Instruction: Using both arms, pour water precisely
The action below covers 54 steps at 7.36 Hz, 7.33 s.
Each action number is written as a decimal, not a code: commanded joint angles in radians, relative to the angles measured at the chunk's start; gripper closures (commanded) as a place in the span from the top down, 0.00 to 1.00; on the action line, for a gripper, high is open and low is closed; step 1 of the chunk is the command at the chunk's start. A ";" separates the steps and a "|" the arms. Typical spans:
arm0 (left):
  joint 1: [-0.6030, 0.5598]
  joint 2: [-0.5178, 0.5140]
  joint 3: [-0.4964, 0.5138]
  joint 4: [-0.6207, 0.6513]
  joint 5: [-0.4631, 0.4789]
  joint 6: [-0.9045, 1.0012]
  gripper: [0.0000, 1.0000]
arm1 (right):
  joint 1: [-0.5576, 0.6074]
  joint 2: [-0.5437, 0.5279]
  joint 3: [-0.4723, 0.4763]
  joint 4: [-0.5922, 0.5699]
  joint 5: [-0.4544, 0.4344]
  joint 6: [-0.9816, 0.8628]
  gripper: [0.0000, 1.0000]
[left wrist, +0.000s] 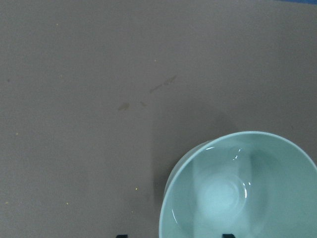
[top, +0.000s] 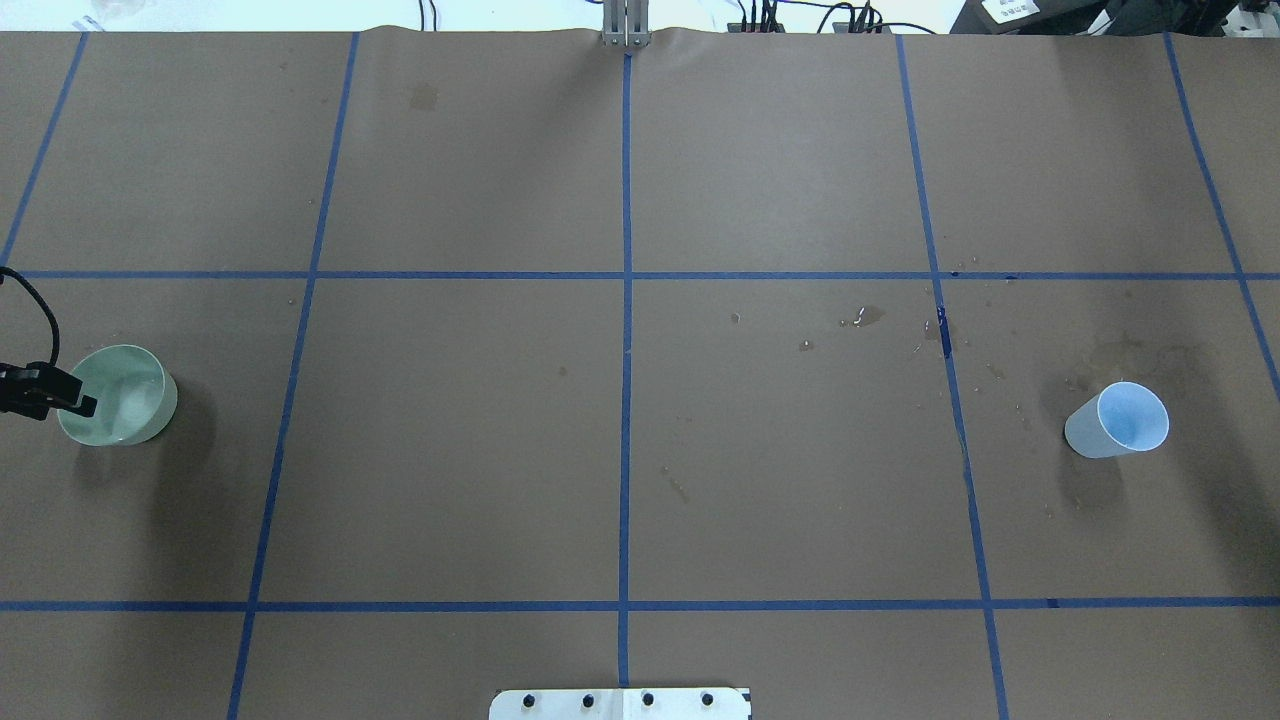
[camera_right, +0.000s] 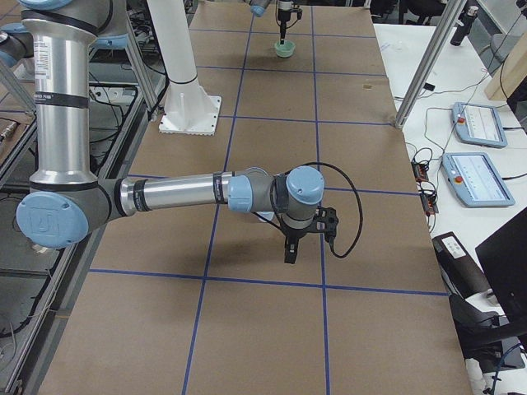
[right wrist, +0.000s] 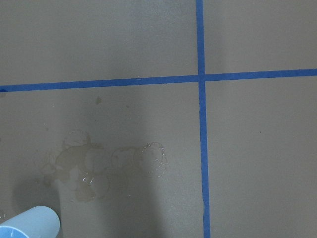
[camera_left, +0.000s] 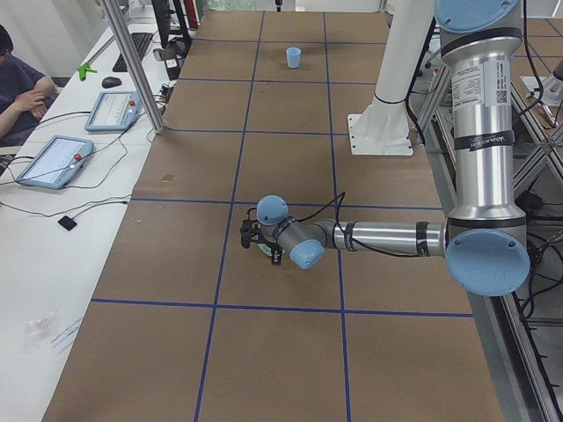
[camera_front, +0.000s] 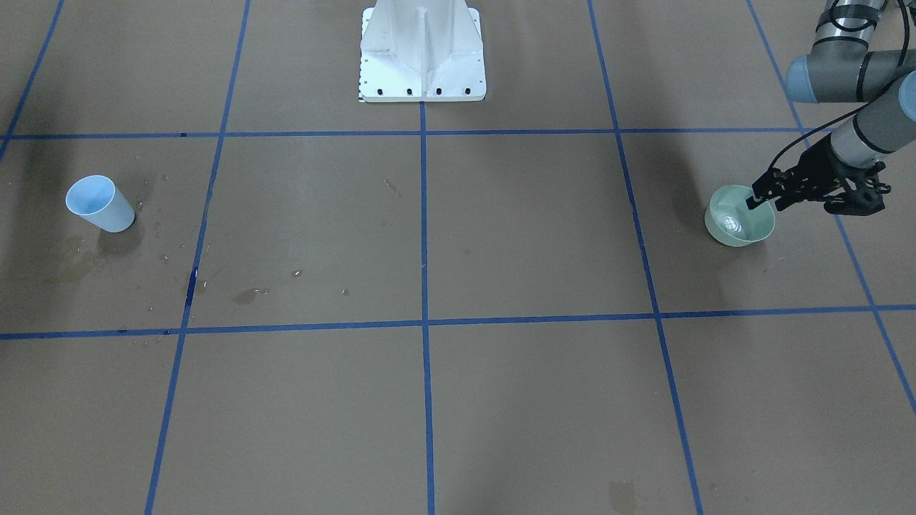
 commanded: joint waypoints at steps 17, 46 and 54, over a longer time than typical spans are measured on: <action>0.356 -0.946 0.224 0.487 0.195 -0.673 0.00 | 0.000 0.010 0.002 -0.001 0.002 0.004 1.00; 0.133 -0.739 -0.146 0.808 0.239 -0.480 1.00 | -1.401 -0.393 0.295 0.480 -1.621 1.722 0.98; 0.137 -0.736 -0.145 0.808 0.237 -0.480 1.00 | -1.427 -0.324 0.155 0.460 -1.749 1.754 0.98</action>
